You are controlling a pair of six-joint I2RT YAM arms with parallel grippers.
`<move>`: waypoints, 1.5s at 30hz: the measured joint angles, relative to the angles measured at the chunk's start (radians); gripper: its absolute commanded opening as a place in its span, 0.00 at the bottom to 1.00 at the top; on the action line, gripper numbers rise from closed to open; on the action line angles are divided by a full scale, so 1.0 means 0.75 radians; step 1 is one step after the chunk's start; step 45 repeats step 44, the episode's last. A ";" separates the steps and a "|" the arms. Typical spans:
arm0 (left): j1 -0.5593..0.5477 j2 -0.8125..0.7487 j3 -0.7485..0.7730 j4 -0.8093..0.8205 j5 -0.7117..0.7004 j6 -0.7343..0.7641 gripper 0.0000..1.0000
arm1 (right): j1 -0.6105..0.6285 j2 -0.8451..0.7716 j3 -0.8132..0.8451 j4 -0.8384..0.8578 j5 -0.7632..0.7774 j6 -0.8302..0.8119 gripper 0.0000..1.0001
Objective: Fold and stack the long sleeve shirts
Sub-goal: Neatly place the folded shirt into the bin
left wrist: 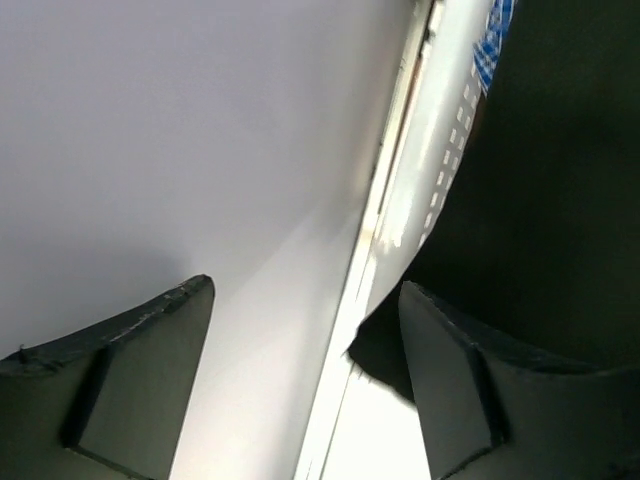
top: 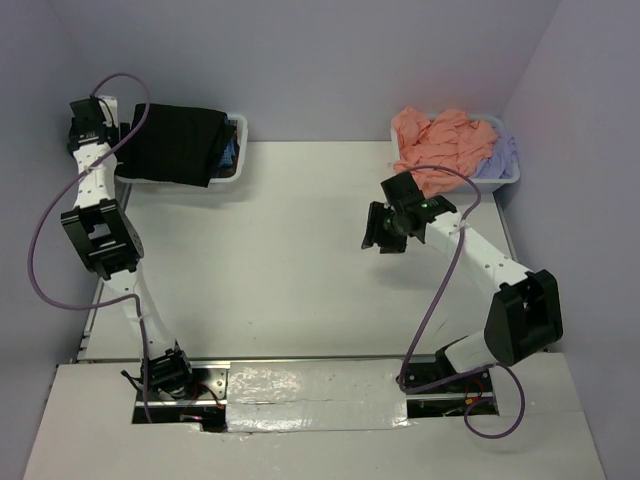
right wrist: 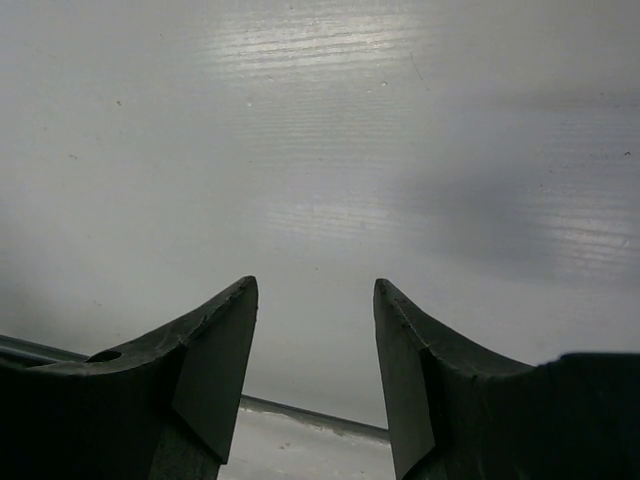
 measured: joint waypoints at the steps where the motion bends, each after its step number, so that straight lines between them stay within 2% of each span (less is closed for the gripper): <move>1: 0.001 -0.027 0.001 -0.014 0.002 -0.001 0.91 | 0.000 -0.011 -0.002 0.004 0.003 0.002 0.58; 4: 0.001 -0.142 0.001 -0.068 0.024 -0.001 0.95 | -0.004 -0.051 -0.019 0.022 0.016 0.005 0.59; 5: 0.001 -0.191 0.000 -0.091 0.038 0.001 0.99 | -0.007 -0.063 -0.031 0.027 0.022 0.005 0.59; 8: 0.003 -0.344 -0.032 -0.152 0.087 0.005 0.99 | -0.026 -0.101 -0.101 0.073 0.020 0.003 0.61; 11: 0.004 -0.523 -0.167 -0.217 0.151 0.029 0.99 | -0.055 -0.129 -0.187 0.123 0.020 -0.010 0.66; 15: 0.004 -0.744 -0.467 -0.336 0.245 0.057 0.99 | -0.080 -0.145 -0.269 0.175 0.020 -0.032 0.75; 18: 0.004 -0.859 -0.725 -0.394 0.305 0.065 0.99 | -0.093 -0.160 -0.314 0.237 0.016 -0.049 0.79; 22: 0.004 -1.022 -1.141 -0.421 0.387 0.070 0.99 | -0.106 -0.196 -0.386 0.353 0.011 -0.065 0.79; 27: 0.004 -1.352 -1.636 -0.405 0.404 0.183 0.99 | -0.109 -0.268 -0.500 0.505 0.012 -0.085 0.80; 33: 0.004 -1.750 -2.024 -0.319 0.350 0.429 0.99 | -0.109 -0.404 -0.672 0.633 0.032 -0.085 0.79; 38: 0.004 -1.820 -2.180 -0.250 0.312 0.481 0.99 | -0.109 -0.491 -0.766 0.719 0.036 -0.090 0.79; 45: 0.004 -1.794 -2.220 -0.175 0.309 0.448 0.99 | -0.111 -0.570 -0.836 0.845 0.031 -0.109 0.75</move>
